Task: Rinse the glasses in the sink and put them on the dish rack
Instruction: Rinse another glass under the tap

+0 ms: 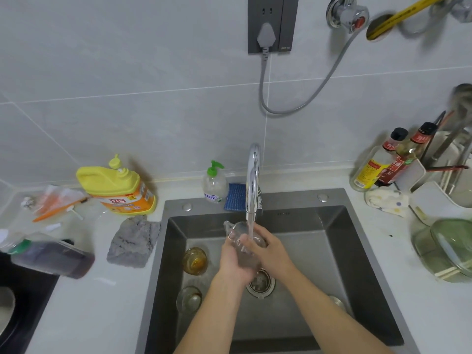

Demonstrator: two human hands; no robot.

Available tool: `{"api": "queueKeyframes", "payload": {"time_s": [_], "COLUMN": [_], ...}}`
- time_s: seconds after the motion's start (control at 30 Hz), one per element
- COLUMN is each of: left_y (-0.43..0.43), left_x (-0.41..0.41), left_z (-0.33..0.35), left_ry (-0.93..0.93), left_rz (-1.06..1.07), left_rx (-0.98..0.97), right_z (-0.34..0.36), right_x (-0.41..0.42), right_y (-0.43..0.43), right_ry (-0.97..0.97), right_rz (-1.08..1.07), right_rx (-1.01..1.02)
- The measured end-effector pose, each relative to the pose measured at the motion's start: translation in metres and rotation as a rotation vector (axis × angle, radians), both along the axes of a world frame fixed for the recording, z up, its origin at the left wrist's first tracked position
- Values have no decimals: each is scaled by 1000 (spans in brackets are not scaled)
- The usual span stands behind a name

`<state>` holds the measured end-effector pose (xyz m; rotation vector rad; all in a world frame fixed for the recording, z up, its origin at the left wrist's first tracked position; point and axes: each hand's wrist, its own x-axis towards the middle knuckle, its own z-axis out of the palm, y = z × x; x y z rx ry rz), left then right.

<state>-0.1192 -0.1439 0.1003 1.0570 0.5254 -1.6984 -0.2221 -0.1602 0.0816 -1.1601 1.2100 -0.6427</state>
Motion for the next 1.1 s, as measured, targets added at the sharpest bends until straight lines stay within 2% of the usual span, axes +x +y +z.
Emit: {"api": "queueKeyframes", "payload": {"time_s": [0.1,0.2,0.27,0.33,0.43,0.57,0.67,0.73,0.97,1.1], "left_y": [4,2,-2,-2,-1,1,4,4,5,5], "left_x": [-2,-9,-13,-13,-11,-7,3,9,11,10], "left_z": [6,10,10,11,12,13,15,14,1,1], "left_ry": [-2,-5,-22,-89,-97,-134,-173,-195,-419,-491], "left_rz": [69,118,97,59,24,-126,-228,-243,-102,-105], "left_rx": [-24,-55,-44,-29,-63,-91,-159,-178,-126,-126], "right_z": [6,19,20,17,7,-6,2,6,13,4], "right_x": [7,23,30,28,16,1,-7,-11,-14,-21], "right_y": [-7,-11,-8,1,-1,-26,-32,-30,-3,6], "right_ry": [34,10,147,231,109,-49,-34,33,54,127], "right_rz": [30,-155,-264,-268,-168,-130,-196,-227,-210,20], "right_rx": [52,88,45,-70,-110,97,170,117,-53,-190]}}
